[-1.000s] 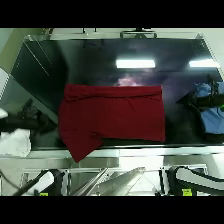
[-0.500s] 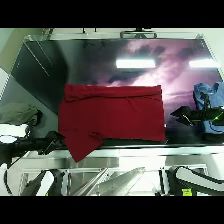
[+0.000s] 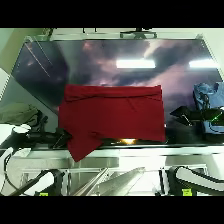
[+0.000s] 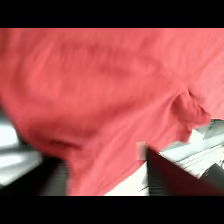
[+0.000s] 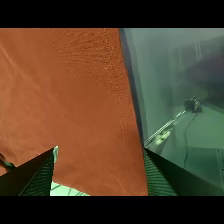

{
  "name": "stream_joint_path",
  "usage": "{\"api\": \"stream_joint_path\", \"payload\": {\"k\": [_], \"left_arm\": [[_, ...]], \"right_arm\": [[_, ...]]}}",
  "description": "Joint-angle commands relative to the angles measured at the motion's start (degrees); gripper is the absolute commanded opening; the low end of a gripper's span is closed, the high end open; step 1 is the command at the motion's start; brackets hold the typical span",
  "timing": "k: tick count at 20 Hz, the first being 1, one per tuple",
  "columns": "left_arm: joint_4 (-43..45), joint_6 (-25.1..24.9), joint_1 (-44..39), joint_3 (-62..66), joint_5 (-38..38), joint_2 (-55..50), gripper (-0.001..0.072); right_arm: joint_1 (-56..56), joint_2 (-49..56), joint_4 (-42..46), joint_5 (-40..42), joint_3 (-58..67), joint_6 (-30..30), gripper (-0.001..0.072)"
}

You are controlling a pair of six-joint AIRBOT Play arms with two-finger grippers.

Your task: Fold the shirts.

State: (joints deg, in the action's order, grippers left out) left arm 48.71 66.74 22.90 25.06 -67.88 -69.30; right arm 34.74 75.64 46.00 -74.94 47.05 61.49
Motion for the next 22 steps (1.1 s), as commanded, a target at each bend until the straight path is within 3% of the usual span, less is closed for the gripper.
{"api": "stream_joint_path", "payload": {"k": [1, 3, 5, 10, 16, 22], "left_arm": [[-1.66, -2.91, -3.34, 3.63, 1.31, -3.85, 0.0221], [-0.20, -3.02, -3.19, 4.17, 1.27, -2.21, 0.0007], [1.31, -2.82, -2.67, 2.99, 1.22, 0.66, 0.0014], [1.20, -3.78, 1.46, -1.42, 0.59, 7.10, 0.0014], [1.05, -3.76, 2.12, -2.73, 1.03, 10.51, 0.0014], [0.52, -3.76, 2.08, -1.99, -0.09, 5.20, 0.0014]], "right_arm": [[0.04, 0.02, -0.13, -0.55, -0.02, 0.00, 0.0600], [0.07, 0.04, 0.37, -0.46, -0.02, 0.02, 0.0600], [0.07, 0.37, 2.23, -0.52, -0.04, 0.70, 0.0599], [0.15, 0.46, 13.44, -0.24, -5.09, 9.51, 0.0592], [-4.68, 0.46, 8.02, 3.96, -16.41, 8.28, 0.0569], [-11.76, 0.46, 0.59, 7.45, -18.12, 5.09, 0.0548]]}}
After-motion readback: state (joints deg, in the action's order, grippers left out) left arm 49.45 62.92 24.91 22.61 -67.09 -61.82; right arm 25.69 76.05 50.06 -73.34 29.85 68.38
